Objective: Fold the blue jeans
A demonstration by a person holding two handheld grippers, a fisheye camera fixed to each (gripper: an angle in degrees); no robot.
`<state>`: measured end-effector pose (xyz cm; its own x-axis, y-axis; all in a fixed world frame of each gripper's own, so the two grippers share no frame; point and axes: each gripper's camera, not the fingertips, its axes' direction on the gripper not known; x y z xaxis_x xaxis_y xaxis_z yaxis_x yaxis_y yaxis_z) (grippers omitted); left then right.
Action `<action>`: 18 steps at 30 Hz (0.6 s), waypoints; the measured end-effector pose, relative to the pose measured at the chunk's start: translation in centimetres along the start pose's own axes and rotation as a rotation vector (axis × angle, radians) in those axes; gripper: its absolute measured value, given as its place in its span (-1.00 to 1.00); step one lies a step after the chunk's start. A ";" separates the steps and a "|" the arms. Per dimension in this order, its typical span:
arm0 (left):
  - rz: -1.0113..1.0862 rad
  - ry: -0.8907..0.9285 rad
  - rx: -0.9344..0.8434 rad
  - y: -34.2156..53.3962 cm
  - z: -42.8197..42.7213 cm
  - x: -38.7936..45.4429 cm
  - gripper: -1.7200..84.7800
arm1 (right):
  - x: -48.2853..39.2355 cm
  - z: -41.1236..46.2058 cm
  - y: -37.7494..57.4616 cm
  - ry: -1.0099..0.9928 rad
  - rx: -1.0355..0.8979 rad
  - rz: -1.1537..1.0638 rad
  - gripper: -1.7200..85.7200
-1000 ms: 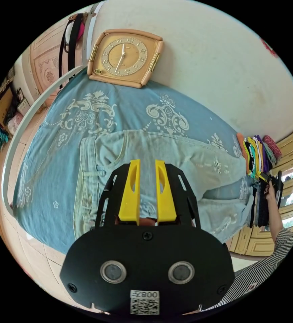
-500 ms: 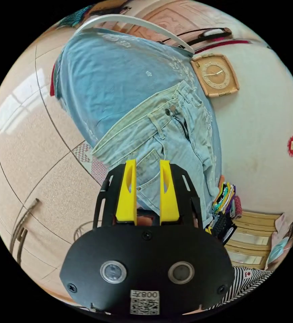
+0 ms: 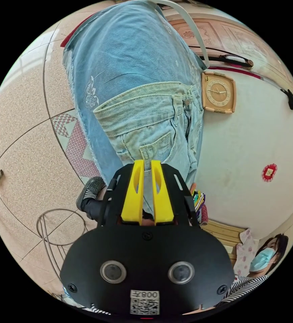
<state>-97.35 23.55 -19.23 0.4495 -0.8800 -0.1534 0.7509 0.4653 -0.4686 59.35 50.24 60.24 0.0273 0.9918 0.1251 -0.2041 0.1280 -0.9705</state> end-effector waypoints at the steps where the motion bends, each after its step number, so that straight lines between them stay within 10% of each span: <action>1: 0.008 0.009 0.004 0.0 -0.2 0.0 -0.86 | -0.8 -0.5 0.0 -0.008 0.001 -0.028 -0.93; 18: 0.410 0.069 -0.064 -2.1 -4.3 8.0 -0.92 | -5.7 -11.8 5.0 -0.059 0.246 -0.218 -0.95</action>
<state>-97.40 15.16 -23.22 0.6696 -0.6284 -0.3959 0.4836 0.7735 -0.4096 69.75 45.19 52.28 0.0409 0.9383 0.3434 -0.4299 0.3268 -0.8416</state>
